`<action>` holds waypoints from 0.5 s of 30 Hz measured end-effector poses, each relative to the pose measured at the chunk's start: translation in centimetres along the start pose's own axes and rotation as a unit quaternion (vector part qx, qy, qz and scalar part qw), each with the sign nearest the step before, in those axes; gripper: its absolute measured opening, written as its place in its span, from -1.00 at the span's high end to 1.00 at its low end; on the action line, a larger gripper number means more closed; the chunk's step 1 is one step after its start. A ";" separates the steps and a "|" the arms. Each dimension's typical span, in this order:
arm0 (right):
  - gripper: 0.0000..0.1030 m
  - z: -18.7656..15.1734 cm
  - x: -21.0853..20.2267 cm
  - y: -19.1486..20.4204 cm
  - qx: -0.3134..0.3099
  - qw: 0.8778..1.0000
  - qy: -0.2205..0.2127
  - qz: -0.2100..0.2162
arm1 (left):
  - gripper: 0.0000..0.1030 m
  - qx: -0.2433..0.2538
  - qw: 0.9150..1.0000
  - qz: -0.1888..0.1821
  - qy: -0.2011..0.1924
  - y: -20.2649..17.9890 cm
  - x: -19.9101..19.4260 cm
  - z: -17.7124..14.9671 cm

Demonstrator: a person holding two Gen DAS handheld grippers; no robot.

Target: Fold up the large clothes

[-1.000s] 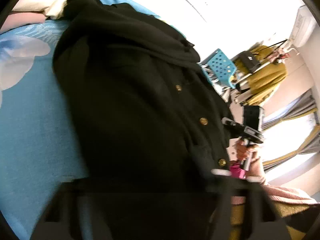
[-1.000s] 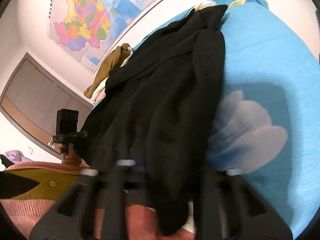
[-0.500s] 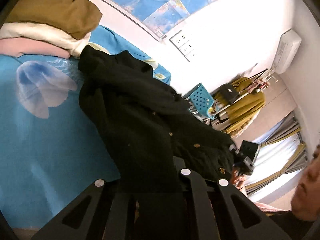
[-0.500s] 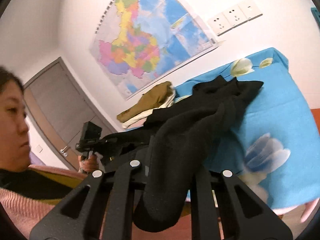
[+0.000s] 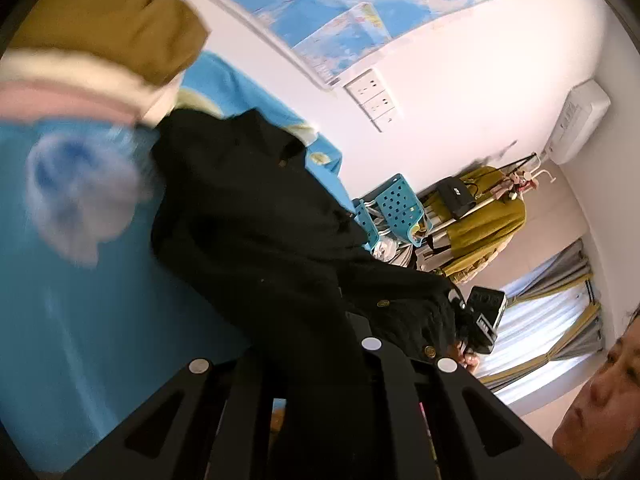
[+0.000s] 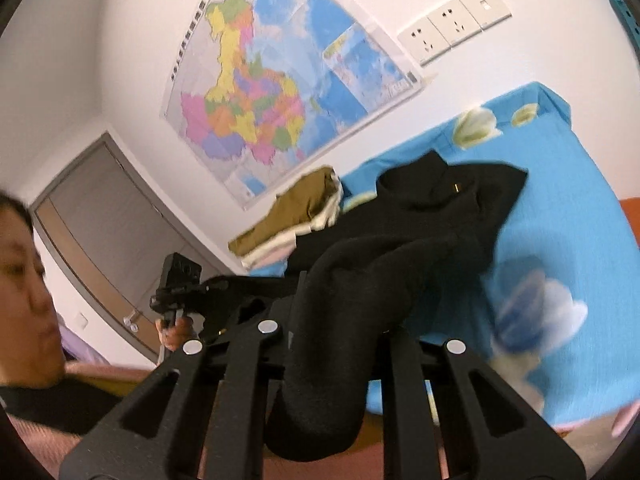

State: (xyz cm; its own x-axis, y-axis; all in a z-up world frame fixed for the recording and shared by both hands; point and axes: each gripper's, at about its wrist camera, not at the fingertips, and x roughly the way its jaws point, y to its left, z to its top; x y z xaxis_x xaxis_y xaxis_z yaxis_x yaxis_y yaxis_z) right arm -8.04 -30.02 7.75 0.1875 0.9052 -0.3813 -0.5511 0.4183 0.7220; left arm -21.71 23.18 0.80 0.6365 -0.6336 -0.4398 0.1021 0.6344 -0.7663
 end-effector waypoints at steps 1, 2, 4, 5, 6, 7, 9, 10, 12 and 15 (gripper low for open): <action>0.73 1.0 0.4 -0.1 0.006 1.000 -0.004 0.001 | 0.89 0.004 1.000 0.003 0.000 -0.4 0.1 0.9; 0.72 2.2 0.8 -0.3 0.006 1.000 -0.007 0.001 | 0.89 0.008 1.000 0.004 0.000 -0.6 0.1 1.7; 0.71 4.5 1.4 -1.1 0.016 1.000 -0.020 -0.002 | 0.89 0.017 1.000 0.012 -0.004 -1.4 0.6 4.0; 0.71 5.9 2.0 -1.7 0.025 0.999 -0.024 0.000 | 0.89 0.019 1.000 0.014 -0.006 -1.6 0.9 5.3; 0.71 7.4 2.6 -2.3 0.032 0.999 -0.029 0.002 | 0.89 0.017 1.000 0.017 -0.008 -1.7 1.2 7.2; 0.70 8.4 3.1 -3.0 0.042 0.999 -0.033 0.005 | 0.89 0.015 1.000 0.018 -0.011 -1.6 1.4 8.4; 0.69 11.2 4.9 -4.6 0.061 0.998 -0.035 0.006 | 0.89 0.000 1.000 0.024 -0.018 -1.1 2.3 11.6; 0.69 12.4 5.9 -5.4 0.069 0.997 -0.036 0.001 | 0.89 -0.009 0.999 0.029 -0.018 -0.7 3.0 13.3; 0.66 14.7 8.4 -7.7 0.091 0.995 -0.028 -0.007 | 0.88 -0.030 0.999 0.043 -0.015 0.7 4.9 16.2; 0.60 17.0 12.2 -12.0 0.142 0.989 -0.015 -0.027 | 0.86 -0.057 0.995 0.078 0.004 3.2 8.2 19.5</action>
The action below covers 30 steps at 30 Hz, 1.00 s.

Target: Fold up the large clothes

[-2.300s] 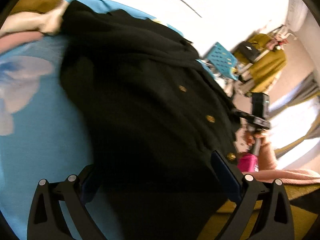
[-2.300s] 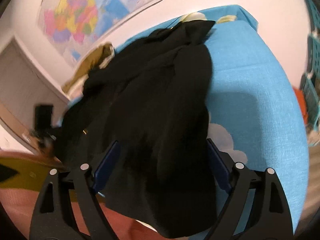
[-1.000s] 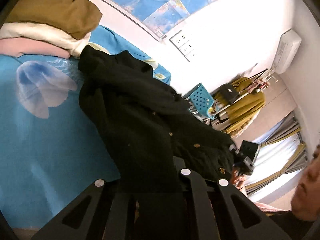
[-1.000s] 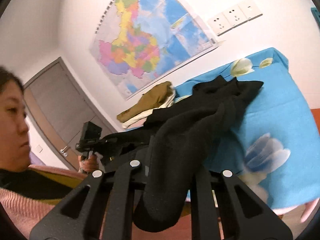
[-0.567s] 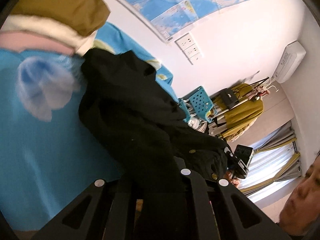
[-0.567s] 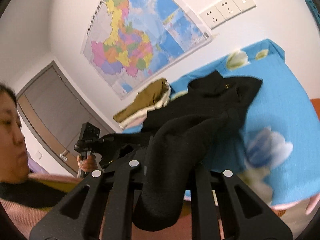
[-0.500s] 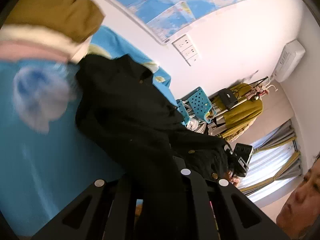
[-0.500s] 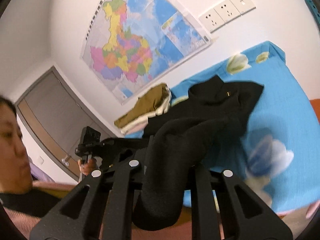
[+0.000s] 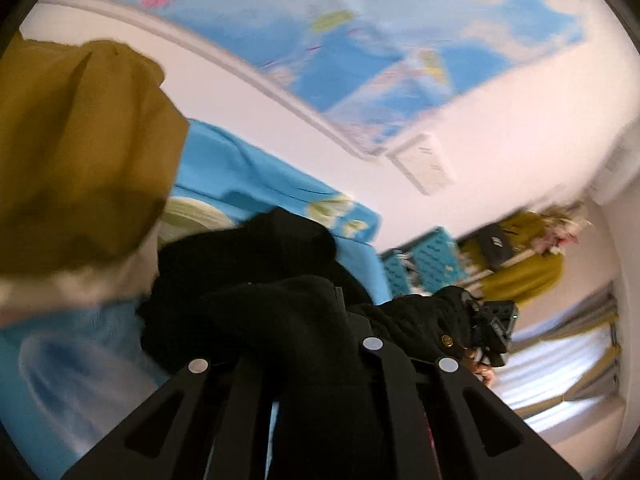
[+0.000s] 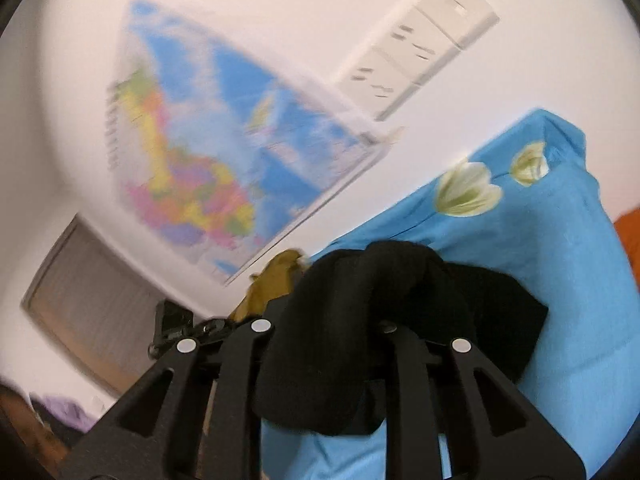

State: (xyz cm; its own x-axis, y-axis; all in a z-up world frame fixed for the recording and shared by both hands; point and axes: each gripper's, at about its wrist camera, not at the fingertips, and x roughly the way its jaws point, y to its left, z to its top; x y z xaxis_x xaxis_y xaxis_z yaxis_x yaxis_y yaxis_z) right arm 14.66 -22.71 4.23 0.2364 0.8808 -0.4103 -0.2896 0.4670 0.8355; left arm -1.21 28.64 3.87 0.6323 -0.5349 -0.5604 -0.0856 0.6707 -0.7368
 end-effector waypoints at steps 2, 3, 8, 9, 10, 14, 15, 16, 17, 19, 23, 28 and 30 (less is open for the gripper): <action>0.57 1.4 2.8 -2.8 0.035 0.999 0.008 -0.036 | 0.82 -0.019 0.999 0.026 0.014 1.4 2.3 1.7; 0.53 1.9 4.1 -4.1 0.045 0.998 0.017 -0.051 | 0.78 -0.037 0.998 0.039 0.023 2.6 3.8 2.6; 0.06 2.4 7.1 -9.0 0.095 0.988 0.026 -0.119 | 0.41 -0.092 0.990 0.079 0.067 7.1 8.5 4.5; -0.27 2.2 7.1 -9.4 0.100 0.987 0.025 -0.124 | 0.14 -0.103 0.989 0.073 0.072 7.8 8.8 4.5; -0.28 2.1 6.9 -9.1 0.086 0.987 0.020 -0.131 | 0.03 -0.109 0.990 0.062 0.066 8.3 8.7 4.5; -0.29 0.4 5.8 -4.9 -0.028 0.991 0.023 -0.128 | -0.55 -0.077 0.996 0.020 0.033 7.7 6.3 3.3; -0.31 -0.3 5.8 -3.7 -0.062 0.989 0.031 -0.128 | -0.58 -0.048 0.999 0.020 0.012 6.9 5.1 2.6; -0.32 -1.6 6.1 -1.8 -0.116 0.982 0.046 -0.139 | -0.61 -0.020 1.000 0.018 0.005 6.2 4.3 2.0; -0.32 -2.5 6.4 -0.9 -0.142 0.978 0.055 -0.143 | -0.63 0.004 1.000 0.019 0.003 5.4 3.8 1.3; -0.36 -4.3 7.6 0.9 -0.193 0.966 0.081 -0.153 | -0.65 0.060 0.998 0.033 0.006 3.4 3.3 -0.3; -0.40 -7.1 12.1 2.0 -0.264 0.933 0.138 -0.200 | -0.67 0.206 0.970 0.122 0.036 -1.3 6.4 -3.9; 0.79 -8.6 16.0 0.8 -0.307 0.904 0.164 -0.250 | -0.28 0.263 0.945 0.174 0.089 -2.9 12.4 -5.6; 0.92 -8.3 15.9 1.3 -0.313 0.903 0.144 -0.255 | 0.20 0.266 0.934 0.217 0.100 -2.4 14.6 -5.2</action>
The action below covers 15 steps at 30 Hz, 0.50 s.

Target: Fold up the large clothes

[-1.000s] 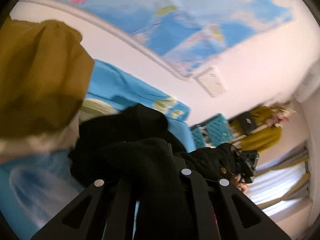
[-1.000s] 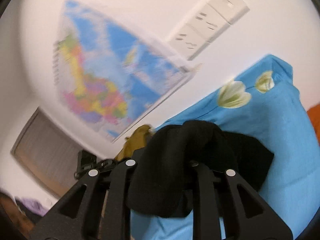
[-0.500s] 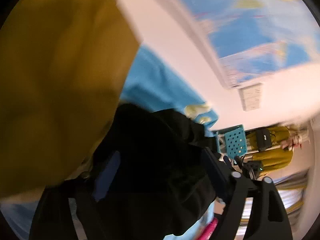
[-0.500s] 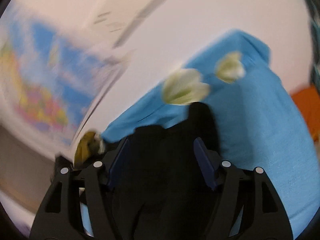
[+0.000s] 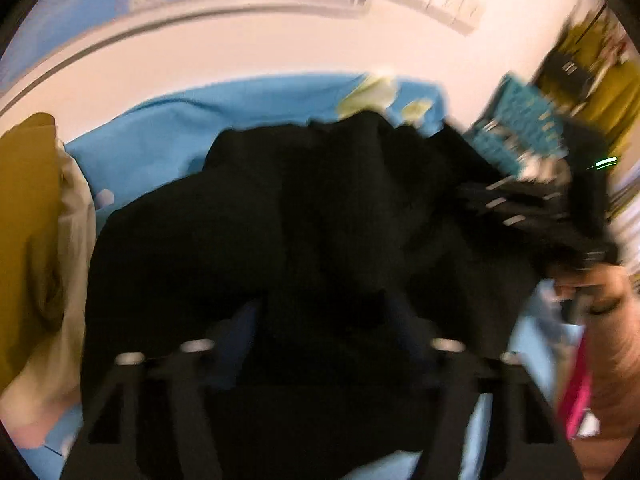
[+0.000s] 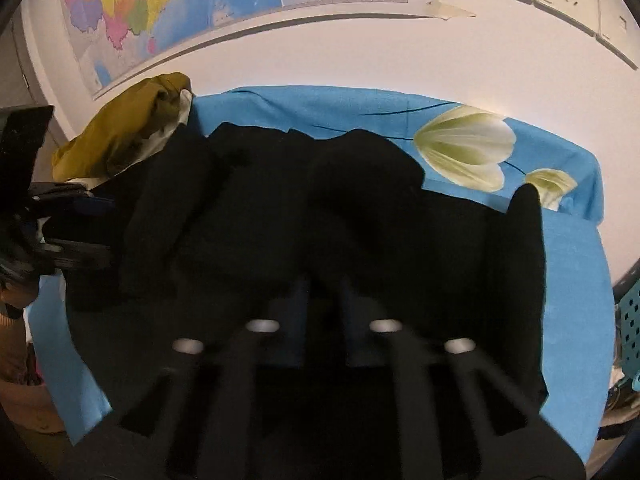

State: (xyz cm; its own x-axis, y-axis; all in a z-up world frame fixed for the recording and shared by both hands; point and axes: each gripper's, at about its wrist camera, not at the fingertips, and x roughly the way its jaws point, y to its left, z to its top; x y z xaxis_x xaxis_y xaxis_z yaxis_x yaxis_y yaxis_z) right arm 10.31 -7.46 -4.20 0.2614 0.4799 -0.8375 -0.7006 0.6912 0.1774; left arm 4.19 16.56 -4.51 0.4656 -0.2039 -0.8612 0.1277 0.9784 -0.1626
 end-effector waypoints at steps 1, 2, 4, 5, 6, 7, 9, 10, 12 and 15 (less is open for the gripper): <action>0.95 0.5 -1.2 -0.2 0.007 1.000 -0.027 -0.004 | 0.51 -0.008 1.000 0.002 0.005 0.4 0.7 0.5; 0.95 1.2 -2.3 -0.4 0.015 0.999 -0.048 -0.006 | 0.65 -0.017 1.000 -0.004 0.005 0.8 1.0 0.9; 0.96 2.4 -5.2 -1.0 0.031 0.993 -0.108 -0.018 | 0.99 -0.052 0.998 -0.011 -0.021 2.5 0.2 2.2; 0.96 2.8 -5.8 -1.3 0.032 0.991 -0.127 -0.030 | 0.99 -0.059 0.997 0.025 -0.049 3.2 -0.6 2.8; 0.96 3.2 -6.0 -1.6 0.032 0.990 -0.134 -0.035 | 0.99 -0.069 0.995 0.038 -0.064 3.7 -1.1 3.1; 0.96 3.4 -5.5 -2.0 0.041 0.991 -0.125 -0.024 | 0.99 -0.088 0.993 0.030 -0.071 4.7 -1.3 3.3; 0.96 3.3 -2.3 -2.9 0.061 0.996 -0.071 -0.012 | 0.97 -0.103 0.993 0.007 -0.054 6.1 -0.6 3.2; 0.95 3.2 -0.6 -2.8 0.054 0.997 -0.044 -0.023 | 0.94 -0.102 0.993 0.021 -0.049 6.2 0.0 3.0; 0.92 2.2 1.9 -2.7 0.046 0.998 -0.010 -0.038 | 0.77 -0.096 0.993 0.050 -0.044 6.9 0.9 2.1; 0.56 1.4 2.3 -2.8 0.048 0.998 -0.002 -0.038 | 0.55 -0.116 0.992 0.034 -0.029 7.7 1.7 1.0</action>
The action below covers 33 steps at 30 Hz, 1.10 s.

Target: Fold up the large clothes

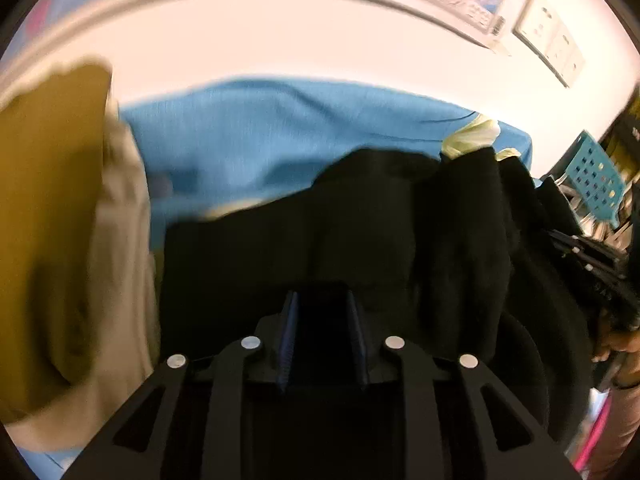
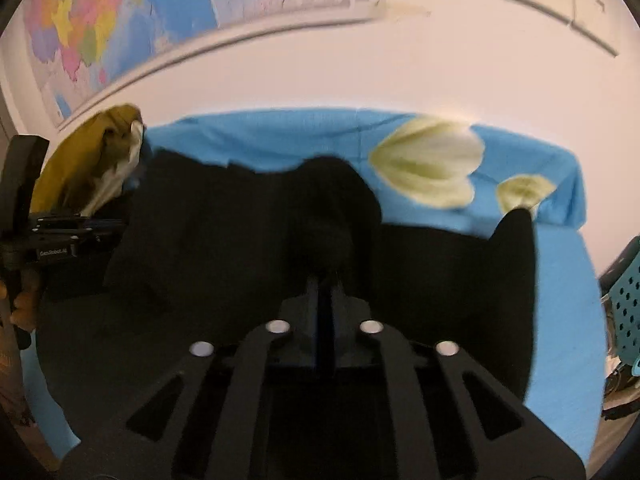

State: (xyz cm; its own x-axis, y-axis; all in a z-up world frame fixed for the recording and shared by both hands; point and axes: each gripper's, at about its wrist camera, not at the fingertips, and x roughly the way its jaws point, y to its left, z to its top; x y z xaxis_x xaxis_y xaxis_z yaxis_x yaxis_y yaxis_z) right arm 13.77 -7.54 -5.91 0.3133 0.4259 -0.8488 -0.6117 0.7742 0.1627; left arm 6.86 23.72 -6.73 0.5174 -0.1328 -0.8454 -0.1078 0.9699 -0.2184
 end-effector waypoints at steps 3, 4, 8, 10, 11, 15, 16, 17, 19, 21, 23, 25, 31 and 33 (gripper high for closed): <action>0.15 -0.4 -2.7 -1.2 0.021 0.999 -0.031 0.016 | -0.09 0.004 0.999 -0.015 -0.035 0.9 -2.6 -1.1; 0.08 -0.9 -4.6 -1.8 0.029 0.998 -0.051 0.025 | -0.19 0.010 0.998 -0.025 -0.062 1.1 -4.3 -1.8; -0.28 -4.1 -10.3 -3.5 0.046 0.993 -0.101 0.050 | -0.54 0.030 0.990 -0.024 -0.133 1.8 -10.1 -5.7; -0.55 -6.3 -11.9 -4.3 0.060 0.991 -0.107 0.062 | -0.71 0.024 0.989 -0.009 -0.146 2.7 -11.7 -7.5; -0.56 -7.5 -12.4 -4.8 0.069 0.990 -0.104 0.064 | -0.73 0.016 0.989 0.002 -0.148 2.8 -11.7 -8.1; -0.75 -12.1 -12.2 -5.7 0.099 0.989 -0.074 0.082 | -0.81 -0.016 0.993 -0.026 -0.117 4.6 -11.6 -11.1; -0.75 -12.7 -11.7 -5.5 0.099 0.989 -0.066 0.089 | -0.82 -0.020 0.993 -0.034 -0.111 4.6 -11.1 -11.5; -0.75 -13.0 -11.1 -5.3 0.097 0.990 -0.060 0.088 | -0.82 -0.020 0.994 -0.041 -0.103 4.4 -10.4 -11.8; -0.71 -13.1 -9.8 -4.8 0.089 0.991 -0.049 0.087 | -0.81 -0.010 0.994 -0.047 -0.098 3.4 -8.8 -11.8; -0.45 -12.8 -8.8 -4.7 0.093 0.990 -0.038 0.094 | -0.67 0.001 0.993 -0.058 -0.102 2.1 -7.6 -11.5; 0.53 -12.0 -10.1 -5.2 0.097 0.985 -0.057 0.131 | -0.22 0.002 0.994 -0.054 -0.093 1.5 -7.1 -10.8; 0.79 -11.5 -12.1 -5.4 0.094 0.985 -0.072 0.127 | 0.39 -0.010 0.992 -0.083 -0.090 1.7 -8.1 -10.4; 0.87 -10.1 -21.0 -5.6 0.064 0.980 -0.152 0.116 | 0.61 -0.053 0.982 -0.157 -0.086 3.9 -13.5 -10.7; 0.86 -10.8 -20.1 -6.1 0.057 0.987 -0.121 0.091 | 0.61 -0.057 0.982 -0.169 -0.059 3.9 -12.3 -11.5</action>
State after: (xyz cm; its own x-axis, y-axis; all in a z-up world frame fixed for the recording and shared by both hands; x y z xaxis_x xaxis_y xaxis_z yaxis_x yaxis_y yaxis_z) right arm 3.34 -25.85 4.75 0.3785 0.6522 -0.6568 -0.5930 0.7157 0.3690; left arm -9.71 26.80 -2.79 0.6339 -0.4122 -0.6544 -0.0035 0.8446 -0.5355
